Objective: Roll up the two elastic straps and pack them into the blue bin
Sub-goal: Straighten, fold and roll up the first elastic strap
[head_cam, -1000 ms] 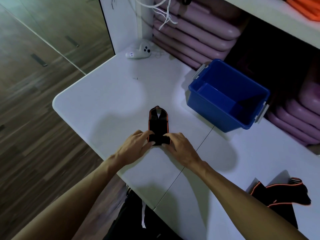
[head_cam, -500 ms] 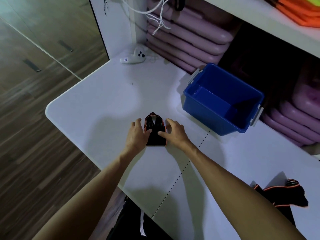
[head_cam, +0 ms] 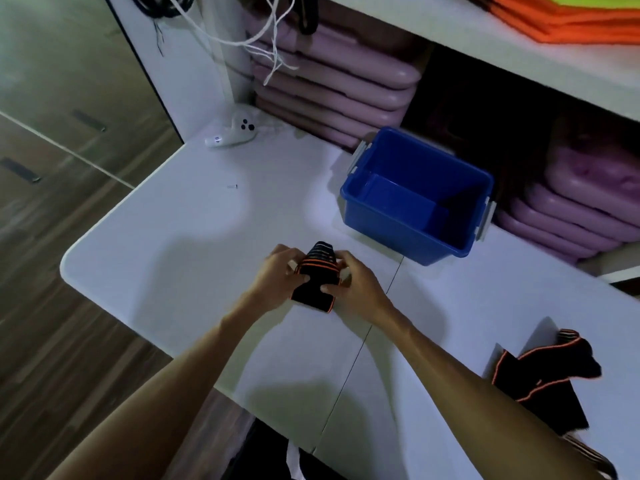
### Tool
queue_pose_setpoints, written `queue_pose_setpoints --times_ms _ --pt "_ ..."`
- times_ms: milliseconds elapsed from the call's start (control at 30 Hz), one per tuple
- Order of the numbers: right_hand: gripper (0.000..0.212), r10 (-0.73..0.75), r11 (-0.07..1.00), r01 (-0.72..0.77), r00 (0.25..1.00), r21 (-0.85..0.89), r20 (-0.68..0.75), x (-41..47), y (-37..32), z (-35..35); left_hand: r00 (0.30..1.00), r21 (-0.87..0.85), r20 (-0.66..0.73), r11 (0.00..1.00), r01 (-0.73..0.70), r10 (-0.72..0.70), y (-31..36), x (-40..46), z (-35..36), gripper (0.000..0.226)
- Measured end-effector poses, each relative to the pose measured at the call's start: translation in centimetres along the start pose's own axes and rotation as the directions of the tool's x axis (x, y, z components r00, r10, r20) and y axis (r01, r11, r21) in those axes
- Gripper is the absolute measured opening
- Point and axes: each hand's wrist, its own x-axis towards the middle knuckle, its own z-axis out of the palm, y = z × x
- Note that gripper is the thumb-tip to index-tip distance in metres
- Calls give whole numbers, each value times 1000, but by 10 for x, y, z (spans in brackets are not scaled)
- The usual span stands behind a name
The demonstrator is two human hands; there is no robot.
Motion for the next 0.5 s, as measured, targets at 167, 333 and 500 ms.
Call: queue_pose_setpoints --times_ms 167,333,500 --pt "29 -53 988 18 972 -152 -228 -11 16 -1 960 163 -44 950 -266 277 7 10 17 17" --pt "16 -60 995 27 933 -99 -354 -17 22 8 901 331 242 842 -425 360 -1 12 19 65" --pt "57 -83 909 -65 940 -412 -332 -38 34 25 845 347 313 776 -527 434 -16 19 22 72"
